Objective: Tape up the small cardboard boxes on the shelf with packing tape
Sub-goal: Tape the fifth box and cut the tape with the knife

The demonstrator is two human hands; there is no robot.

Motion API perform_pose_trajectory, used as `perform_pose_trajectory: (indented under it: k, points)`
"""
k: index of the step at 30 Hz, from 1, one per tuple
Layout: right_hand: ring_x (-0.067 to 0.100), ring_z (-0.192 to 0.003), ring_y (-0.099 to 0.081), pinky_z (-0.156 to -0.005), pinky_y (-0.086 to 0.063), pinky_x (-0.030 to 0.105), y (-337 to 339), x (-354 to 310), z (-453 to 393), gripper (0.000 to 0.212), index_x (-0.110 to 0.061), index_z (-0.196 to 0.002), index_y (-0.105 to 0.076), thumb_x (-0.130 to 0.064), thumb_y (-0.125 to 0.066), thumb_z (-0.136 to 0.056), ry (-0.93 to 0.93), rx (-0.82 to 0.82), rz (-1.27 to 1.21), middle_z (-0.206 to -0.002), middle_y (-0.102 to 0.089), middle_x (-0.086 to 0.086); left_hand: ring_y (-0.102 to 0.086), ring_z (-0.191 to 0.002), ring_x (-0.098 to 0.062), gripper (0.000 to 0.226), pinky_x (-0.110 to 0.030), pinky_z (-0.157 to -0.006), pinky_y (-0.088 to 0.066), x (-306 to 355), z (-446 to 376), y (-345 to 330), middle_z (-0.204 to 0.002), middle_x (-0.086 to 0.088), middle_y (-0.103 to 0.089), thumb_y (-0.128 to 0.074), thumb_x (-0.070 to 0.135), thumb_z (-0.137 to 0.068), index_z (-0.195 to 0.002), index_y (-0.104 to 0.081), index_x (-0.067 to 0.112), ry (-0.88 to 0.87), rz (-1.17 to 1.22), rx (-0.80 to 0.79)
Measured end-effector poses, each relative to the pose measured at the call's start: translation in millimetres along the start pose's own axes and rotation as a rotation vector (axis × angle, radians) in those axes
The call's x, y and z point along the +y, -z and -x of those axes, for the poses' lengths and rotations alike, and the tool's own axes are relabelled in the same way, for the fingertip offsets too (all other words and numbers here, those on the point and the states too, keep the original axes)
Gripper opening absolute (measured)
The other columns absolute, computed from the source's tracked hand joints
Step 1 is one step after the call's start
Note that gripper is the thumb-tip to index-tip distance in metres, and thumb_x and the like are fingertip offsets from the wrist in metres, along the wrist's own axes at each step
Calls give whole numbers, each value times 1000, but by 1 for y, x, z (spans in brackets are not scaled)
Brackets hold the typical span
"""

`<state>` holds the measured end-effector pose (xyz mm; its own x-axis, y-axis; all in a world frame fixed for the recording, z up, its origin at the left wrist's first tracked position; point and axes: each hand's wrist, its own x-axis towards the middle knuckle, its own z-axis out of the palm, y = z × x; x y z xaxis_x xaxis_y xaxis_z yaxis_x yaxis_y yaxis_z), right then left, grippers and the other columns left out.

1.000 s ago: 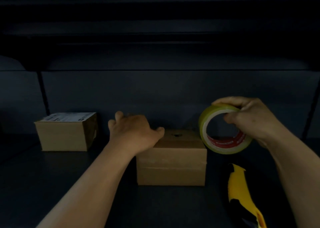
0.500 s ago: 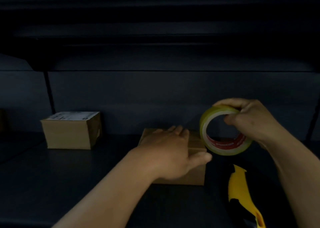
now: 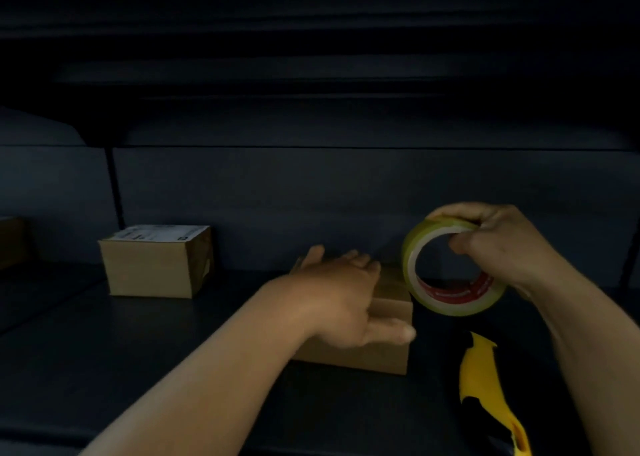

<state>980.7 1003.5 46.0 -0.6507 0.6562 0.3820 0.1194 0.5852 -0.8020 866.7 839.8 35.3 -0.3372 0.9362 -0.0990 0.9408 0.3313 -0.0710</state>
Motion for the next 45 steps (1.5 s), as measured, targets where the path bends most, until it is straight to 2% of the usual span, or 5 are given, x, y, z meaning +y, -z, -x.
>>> perform_pose_trajectory:
  k: [9,22,29,37,45]
  points:
    - [3,-73,-58,-50,-41,12,1,4,-2,40,-31,-100,-67,4,-58,-82,-1,-6,35,-85,-63,-12,-21,-143,-16,108,-36,-117,-23,-8,-41,14,-159,7,-15,-73,56,-72,-152,-7,29,-132,201,-156]
    - [13,-111,-62,-95,-46,33,-20,5,-4,83,-26,-128,-55,-47,-85,-53,130,-123,-578,-119,-67,-4,-34,-132,-9,97,-37,-110,-35,-39,-23,22,-145,12,-28,-79,56,-60,-138,-22,50,-237,876,333]
    - [3,-91,-69,-74,-56,21,-43,-12,2,45,-33,-108,-60,-41,-67,-65,120,-103,-658,-101,-72,-10,-47,-126,-4,107,-31,-104,-44,-37,-30,-11,-142,10,-40,-83,64,-44,-134,-28,47,-302,1153,336]
    - [10,-81,-69,-75,-56,28,-50,-21,0,26,-15,-102,-61,-25,-68,-78,63,-25,-639,-83,-73,-3,-57,-108,9,54,-10,-88,-45,-40,-24,-5,-105,33,-64,-75,21,-74,-114,-46,44,-404,1154,344]
    - [14,-71,-60,-59,-55,27,-20,-9,-7,13,-13,-88,-59,-6,-49,-91,-45,258,-755,-80,-59,4,-47,-125,-5,135,-29,-105,-43,-65,-26,-15,-144,12,-39,-78,77,-28,-146,-23,41,-213,1136,276]
